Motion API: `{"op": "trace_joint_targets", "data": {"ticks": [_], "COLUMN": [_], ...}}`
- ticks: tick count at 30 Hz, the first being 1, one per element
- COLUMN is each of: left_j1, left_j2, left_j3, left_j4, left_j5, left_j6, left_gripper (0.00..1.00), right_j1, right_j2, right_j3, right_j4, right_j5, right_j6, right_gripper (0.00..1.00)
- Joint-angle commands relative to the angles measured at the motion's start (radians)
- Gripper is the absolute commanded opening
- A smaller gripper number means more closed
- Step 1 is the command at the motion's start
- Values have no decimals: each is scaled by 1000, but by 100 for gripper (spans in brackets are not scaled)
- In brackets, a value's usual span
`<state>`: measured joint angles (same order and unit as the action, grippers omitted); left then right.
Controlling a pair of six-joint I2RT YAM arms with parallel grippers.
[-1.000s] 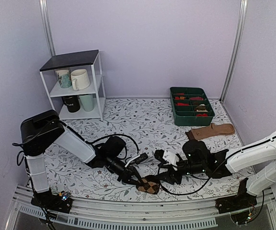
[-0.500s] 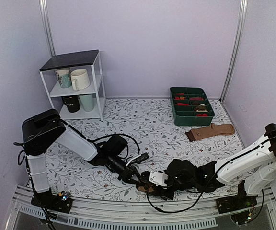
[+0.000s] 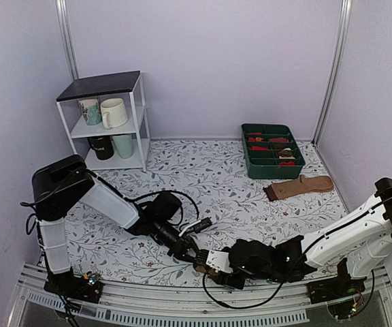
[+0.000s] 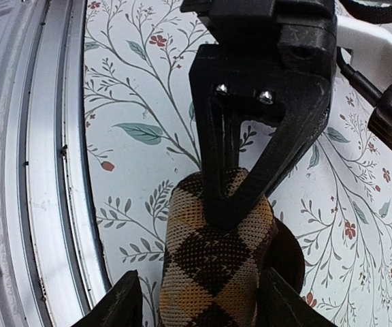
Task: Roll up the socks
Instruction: Roll a pair of socks at the center of the board.
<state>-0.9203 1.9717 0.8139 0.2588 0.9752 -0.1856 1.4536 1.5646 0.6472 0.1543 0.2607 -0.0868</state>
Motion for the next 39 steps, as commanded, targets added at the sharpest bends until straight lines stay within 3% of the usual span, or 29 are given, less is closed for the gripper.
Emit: {"op": "trace_joint_targets", "data": {"ticks": [1,9,18,22,27,33,39], "left_j1": [-3,-3,-2,-2,-2,-2,-2], "left_j2": [76,82,83,84,81,85,73], "left_j3": [-50,-51,-51,-50,-56,-53,-57], "left_j4": [-206,-189,-191,-191,-186,-187,-185], "left_j5": [-104,-103,-100,-96,-98,-96,-104], "left_j6": [6,3,9,10,10,17,14], "left_gripper": [0,0,0,0,0,0,0], "right_j1": [22,28,37,11,-182,-318,-334], "right_j2": [-28,-5,-81,-162,-252,-137,-26], "right_j3": [27,33,79,91,54,85,91], "right_j4": [-67,-58,-123,-175,-250,-302,-268], "right_j5": [59,30,175,97,-110,-332,-464], "right_j6": [23,48,37,74,357,444,453], "right_gripper": [56,54,56,57,56,56,54]}}
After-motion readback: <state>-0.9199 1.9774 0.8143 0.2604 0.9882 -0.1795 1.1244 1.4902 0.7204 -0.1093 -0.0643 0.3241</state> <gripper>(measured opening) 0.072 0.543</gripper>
